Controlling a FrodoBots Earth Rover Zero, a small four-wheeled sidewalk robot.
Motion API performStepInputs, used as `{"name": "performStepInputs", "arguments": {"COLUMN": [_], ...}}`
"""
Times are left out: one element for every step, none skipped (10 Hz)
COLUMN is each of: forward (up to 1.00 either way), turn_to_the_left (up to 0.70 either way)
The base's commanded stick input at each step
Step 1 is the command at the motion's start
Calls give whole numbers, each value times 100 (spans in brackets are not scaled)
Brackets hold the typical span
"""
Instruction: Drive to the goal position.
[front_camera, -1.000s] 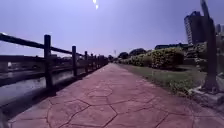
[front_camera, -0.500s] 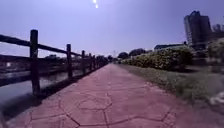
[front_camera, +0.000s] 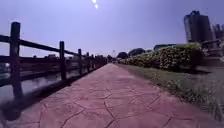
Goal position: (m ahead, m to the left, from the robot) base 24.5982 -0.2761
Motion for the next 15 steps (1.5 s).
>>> {"name": "performStepInputs", "arguments": {"forward": [100,100,100,100,100,100,100,100,100,100,100,100,100,100,100], "turn_to_the_left": [1,1,1,1,1,1,1,1,1,1,1,1,1,1,1]}}
